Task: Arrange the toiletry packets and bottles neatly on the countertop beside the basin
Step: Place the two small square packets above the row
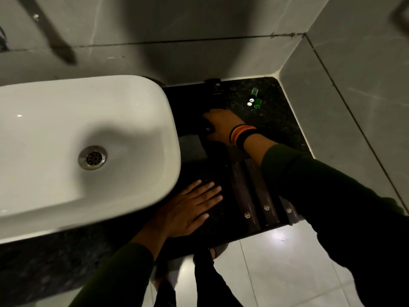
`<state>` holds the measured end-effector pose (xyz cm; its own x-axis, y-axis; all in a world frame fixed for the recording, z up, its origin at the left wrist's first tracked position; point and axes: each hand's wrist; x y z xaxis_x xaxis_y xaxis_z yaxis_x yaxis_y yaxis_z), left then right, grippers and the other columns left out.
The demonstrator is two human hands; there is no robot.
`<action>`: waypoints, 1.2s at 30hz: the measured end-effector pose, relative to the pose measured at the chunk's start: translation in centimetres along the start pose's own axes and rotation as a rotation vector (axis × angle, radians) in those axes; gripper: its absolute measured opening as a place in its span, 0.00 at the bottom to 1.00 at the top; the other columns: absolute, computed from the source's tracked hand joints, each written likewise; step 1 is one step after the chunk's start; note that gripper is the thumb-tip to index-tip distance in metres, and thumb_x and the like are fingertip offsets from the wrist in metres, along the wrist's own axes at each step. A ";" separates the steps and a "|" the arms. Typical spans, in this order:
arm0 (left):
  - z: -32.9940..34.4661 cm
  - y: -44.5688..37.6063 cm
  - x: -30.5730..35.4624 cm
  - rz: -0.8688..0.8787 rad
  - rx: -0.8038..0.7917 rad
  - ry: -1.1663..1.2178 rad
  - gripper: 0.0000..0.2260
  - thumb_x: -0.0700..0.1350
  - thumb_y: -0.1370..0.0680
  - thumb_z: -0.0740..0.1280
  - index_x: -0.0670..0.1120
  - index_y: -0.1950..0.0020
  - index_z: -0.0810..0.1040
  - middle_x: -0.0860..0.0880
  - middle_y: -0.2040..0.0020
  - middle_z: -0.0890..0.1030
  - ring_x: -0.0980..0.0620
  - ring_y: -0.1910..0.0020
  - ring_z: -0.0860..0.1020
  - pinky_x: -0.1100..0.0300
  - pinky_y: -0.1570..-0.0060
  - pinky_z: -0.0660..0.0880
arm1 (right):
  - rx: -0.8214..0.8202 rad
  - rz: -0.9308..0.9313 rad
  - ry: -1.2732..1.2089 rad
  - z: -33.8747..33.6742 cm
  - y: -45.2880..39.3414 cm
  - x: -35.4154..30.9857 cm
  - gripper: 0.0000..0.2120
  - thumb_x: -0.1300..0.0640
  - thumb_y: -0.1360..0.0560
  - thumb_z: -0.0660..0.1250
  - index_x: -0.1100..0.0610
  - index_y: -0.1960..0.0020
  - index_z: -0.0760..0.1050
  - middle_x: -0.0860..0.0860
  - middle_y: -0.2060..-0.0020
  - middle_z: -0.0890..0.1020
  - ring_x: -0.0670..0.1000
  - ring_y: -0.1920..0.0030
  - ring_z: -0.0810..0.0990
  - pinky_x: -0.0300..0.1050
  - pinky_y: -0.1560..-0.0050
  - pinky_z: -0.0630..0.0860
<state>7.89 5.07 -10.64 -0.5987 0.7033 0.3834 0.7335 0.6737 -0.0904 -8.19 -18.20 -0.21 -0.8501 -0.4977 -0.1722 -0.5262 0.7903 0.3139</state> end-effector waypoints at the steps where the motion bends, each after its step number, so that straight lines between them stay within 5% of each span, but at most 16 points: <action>1: 0.0 0.0 0.0 0.002 0.006 -0.001 0.29 0.50 0.12 0.61 0.48 0.11 0.59 0.49 0.10 0.56 0.48 0.11 0.51 0.41 0.15 0.54 | 0.025 0.054 -0.069 -0.3 0.5 0.1 0.28 0.45 0.33 0.74 0.57 0.37 0.74 0.59 0.41 0.79 0.62 0.40 0.78 0.54 0.42 0.76; 8: -0.1 0.1 0.0 0.025 0.043 0.025 0.28 0.50 0.12 0.61 0.48 0.11 0.61 0.48 0.11 0.57 0.47 0.11 0.53 0.40 0.15 0.55 | 0.047 0.401 -0.313 0.4 5.0 1.2 0.23 0.42 0.34 0.77 0.55 0.47 0.77 0.56 0.48 0.83 0.57 0.46 0.81 0.49 0.47 0.78; 17: -0.3 0.1 0.1 0.015 0.038 0.047 0.29 0.50 0.12 0.62 0.47 0.12 0.62 0.48 0.11 0.58 0.46 0.11 0.54 0.40 0.15 0.55 | 0.134 0.501 -0.386 0.3 5.4 2.4 0.26 0.34 0.35 0.73 0.54 0.48 0.80 0.55 0.49 0.84 0.56 0.47 0.82 0.50 0.44 0.79; 23: -0.1 0.1 0.0 -0.016 -0.014 0.042 0.28 0.52 0.12 0.58 0.48 0.11 0.60 0.49 0.10 0.55 0.48 0.11 0.51 0.40 0.15 0.54 | 0.285 0.361 -0.388 -2.1 1.3 5.3 0.13 0.50 0.28 0.71 0.56 0.47 0.80 0.56 0.47 0.84 0.57 0.46 0.82 0.50 0.42 0.78; 29: -0.2 0.1 0.2 -0.037 -0.060 0.021 0.28 0.52 0.10 0.57 0.49 0.10 0.57 0.50 0.10 0.53 0.50 0.11 0.48 0.43 0.14 0.51 | 0.203 0.082 -0.164 -3.9 -5.7 6.8 0.27 0.63 0.27 0.66 0.62 0.29 0.70 0.63 0.32 0.75 0.64 0.31 0.73 0.52 0.30 0.68; 36: -0.1 0.1 0.4 -0.044 -0.063 0.028 0.29 0.51 0.10 0.59 0.50 0.10 0.56 0.50 0.10 0.52 0.50 0.11 0.47 0.44 0.14 0.48 | 0.013 0.082 0.021 -4.1 -9.7 7.3 0.37 0.51 0.31 0.69 0.58 0.24 0.63 0.64 0.28 0.70 0.69 0.31 0.70 0.59 0.30 0.68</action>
<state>7.75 5.39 -10.39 -0.6220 0.6662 0.4115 0.7262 0.6873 -0.0149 -9.24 -30.98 -0.70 -0.8899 -0.4382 -0.1268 -0.4550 0.8331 0.3144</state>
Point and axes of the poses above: each hand's wrist, its own y-axis away from the middle knuckle, its own z-axis out of the palm, x = y × z
